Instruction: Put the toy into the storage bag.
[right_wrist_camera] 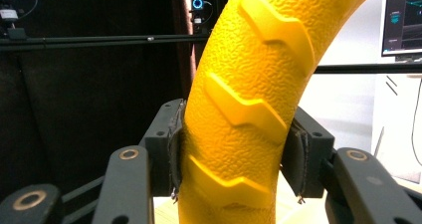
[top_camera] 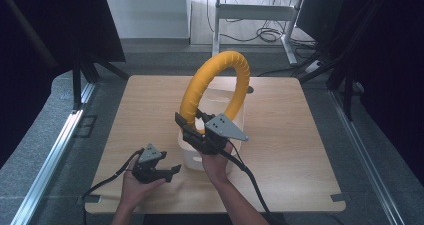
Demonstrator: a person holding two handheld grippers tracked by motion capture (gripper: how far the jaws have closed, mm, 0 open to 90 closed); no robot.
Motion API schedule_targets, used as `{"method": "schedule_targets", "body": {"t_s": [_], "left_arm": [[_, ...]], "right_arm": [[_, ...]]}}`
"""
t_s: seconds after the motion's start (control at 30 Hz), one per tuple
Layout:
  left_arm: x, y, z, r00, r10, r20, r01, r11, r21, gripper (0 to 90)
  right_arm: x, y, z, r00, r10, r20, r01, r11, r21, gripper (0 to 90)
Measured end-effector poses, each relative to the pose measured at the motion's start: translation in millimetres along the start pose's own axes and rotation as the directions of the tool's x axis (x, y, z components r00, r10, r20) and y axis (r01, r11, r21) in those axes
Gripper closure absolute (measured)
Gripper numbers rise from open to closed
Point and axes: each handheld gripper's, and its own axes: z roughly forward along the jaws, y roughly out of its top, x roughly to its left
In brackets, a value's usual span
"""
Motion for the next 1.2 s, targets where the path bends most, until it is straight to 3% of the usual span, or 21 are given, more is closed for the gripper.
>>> {"method": "schedule_targets", "body": {"t_s": [0.57,0.77,0.87,1.1,1.2], "left_arm": [[-0.2,-0.2,0.8,1.0000,0.001,0.003,-0.001,1.0000,0.002,25.3],[-0.2,-0.2,1.3,1.0000,0.000,0.004,0.000,1.0000,0.001,25.3],[-0.1,-0.1,1.6,1.0000,-0.001,0.007,0.001,1.0000,0.002,25.3],[0.1,-0.1,1.9,0.9999,-0.003,0.012,0.002,1.0000,0.004,25.3],[0.2,-0.3,2.8,0.9999,-0.004,0.012,0.004,1.0000,0.003,25.3]], "right_arm": [[-5.7,-16.4,2.5,0.9988,0.050,0.001,-0.050,0.996,0.070,47.8],[-4.3,-20.5,5.4,0.9981,0.062,0.002,-0.061,0.989,0.134,46.8],[-5.6,-25.9,7.7,0.9962,0.084,0.024,-0.087,0.976,0.198,45.5],[-6.5,-33.1,8.0,0.9963,0.075,0.042,-0.083,0.966,0.244,44.6],[-5.9,-31.9,7.7,0.9975,0.051,0.049,-0.061,0.968,0.243,42.3]]}}
